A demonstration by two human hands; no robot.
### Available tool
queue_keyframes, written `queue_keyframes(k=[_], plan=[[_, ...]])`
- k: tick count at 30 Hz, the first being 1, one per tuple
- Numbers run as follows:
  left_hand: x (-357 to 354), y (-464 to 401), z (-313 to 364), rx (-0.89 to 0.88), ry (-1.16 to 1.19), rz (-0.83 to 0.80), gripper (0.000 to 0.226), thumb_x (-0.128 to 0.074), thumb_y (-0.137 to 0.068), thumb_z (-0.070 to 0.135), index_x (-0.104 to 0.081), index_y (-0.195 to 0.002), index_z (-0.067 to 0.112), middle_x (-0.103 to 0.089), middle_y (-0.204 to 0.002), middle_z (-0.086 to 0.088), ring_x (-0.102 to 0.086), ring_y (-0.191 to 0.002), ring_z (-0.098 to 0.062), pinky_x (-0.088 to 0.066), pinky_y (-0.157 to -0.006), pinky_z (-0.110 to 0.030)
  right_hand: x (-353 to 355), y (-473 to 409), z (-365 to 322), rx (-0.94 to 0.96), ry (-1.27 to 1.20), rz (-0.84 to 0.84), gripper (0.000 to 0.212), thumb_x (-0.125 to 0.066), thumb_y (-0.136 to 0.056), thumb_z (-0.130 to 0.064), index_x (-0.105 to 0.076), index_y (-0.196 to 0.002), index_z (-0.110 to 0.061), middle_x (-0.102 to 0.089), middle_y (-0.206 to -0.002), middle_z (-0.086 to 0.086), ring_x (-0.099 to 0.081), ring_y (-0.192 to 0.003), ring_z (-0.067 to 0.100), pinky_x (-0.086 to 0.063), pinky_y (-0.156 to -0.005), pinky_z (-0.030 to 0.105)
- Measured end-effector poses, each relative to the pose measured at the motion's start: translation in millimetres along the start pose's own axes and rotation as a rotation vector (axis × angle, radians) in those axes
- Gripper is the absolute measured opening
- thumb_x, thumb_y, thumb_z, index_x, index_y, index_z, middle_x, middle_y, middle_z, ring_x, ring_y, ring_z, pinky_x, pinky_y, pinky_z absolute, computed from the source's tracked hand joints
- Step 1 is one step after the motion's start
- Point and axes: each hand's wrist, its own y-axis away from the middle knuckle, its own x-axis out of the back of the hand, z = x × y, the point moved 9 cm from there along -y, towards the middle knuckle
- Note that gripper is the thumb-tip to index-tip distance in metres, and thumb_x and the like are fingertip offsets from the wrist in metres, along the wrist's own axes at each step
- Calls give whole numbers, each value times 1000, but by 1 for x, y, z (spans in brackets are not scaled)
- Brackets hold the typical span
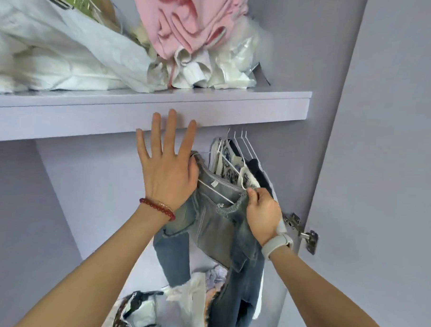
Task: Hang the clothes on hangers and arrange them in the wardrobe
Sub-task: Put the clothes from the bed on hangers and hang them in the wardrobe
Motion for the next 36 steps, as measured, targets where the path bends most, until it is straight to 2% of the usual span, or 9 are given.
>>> queue_keyframes(k=[5, 10, 14, 21, 23, 24, 27, 32, 36], plan=[[-35, -13, -12, 42, -169, 1, 71, -56, -82, 31, -24, -144, 16, -18, -150, -20, -6, -136, -39, -5, -106, -62, -23, -51, 7, -27, -13, 81, 31, -45, -95, -25, -60, -93, 2, -66, -75, 24, -61, -71, 40, -41, -58, 36], [-51, -13, -17, 8, -289, 88, 72, -46, -85, 40, -15, -146, 20, -9, -150, -11, -6, -138, -38, -2, -108, -58, -65, -89, 15, -14, 66, -47, 33, -38, -97, -27, -55, -103, 0, -67, -83, 22, -62, -77, 39, -38, -59, 35], [-51, -14, -17, 1, -296, 131, 71, -47, -84, 38, -18, -146, 20, -16, -149, -12, -11, -135, -41, 0, -108, -56, -87, -83, 31, -65, 28, -105, 31, -36, -98, -27, -52, -106, -1, -66, -85, 19, -61, -79, 39, -34, -59, 31], [-51, -14, -16, 12, -301, 119, 69, -48, -83, 38, -20, -144, 20, -14, -147, -11, -12, -135, -39, -5, -107, -58, -103, -67, 38, -155, -63, -176, 29, -38, -97, -28, -50, -110, -5, -65, -94, 16, -60, -86, 37, -35, -63, 30], [-50, -14, -16, 16, -295, 106, 68, -47, -84, 38, -21, -144, 20, -13, -148, -11, -12, -136, -38, -6, -107, -58, -99, -65, 37, -157, -90, -195, 28, -41, -96, -24, -53, -112, -4, -64, -101, 15, -59, -92, 35, -39, -68, 33], [-49, -14, -16, 18, -286, 98, 68, -47, -84, 37, -21, -145, 21, -12, -148, -11, -11, -137, -37, -5, -108, -57, -97, -63, 35, -145, -90, -206, 29, -42, -96, -22, -53, -116, -4, -62, -109, 15, -57, -99, 33, -42, -75, 35], [-45, -13, -16, 21, -233, 82, 69, -50, -83, 34, -21, -145, 22, -11, -149, -11, -7, -139, -33, -5, -109, -56, -84, -53, 27, -61, -31, -248, 39, -43, -95, -18, -44, -131, -3, -48, -129, 16, -42, -121, 30, -34, -100, 36], [-39, 0, -11, 63, -79, 0, 68, -50, -81, 32, -26, -144, 22, -18, -152, -14, -6, -140, -34, -1, -109, -57, -44, -16, 16, 78, 115, -246, 42, -43, -95, -20, -39, -135, -8, -44, -137, 10, -36, -126, 28, -33, -104, 40], [-43, 56, 14, 21, 78, -148, 64, -60, -77, 25, -41, -137, 17, -31, -147, -17, -24, -136, -41, -7, -104, -65, -5, 31, 19, 124, 222, -199, 41, -43, -94, -17, -43, -134, -6, -45, -138, 12, -37, -128, 29, -27, -109, 40]])
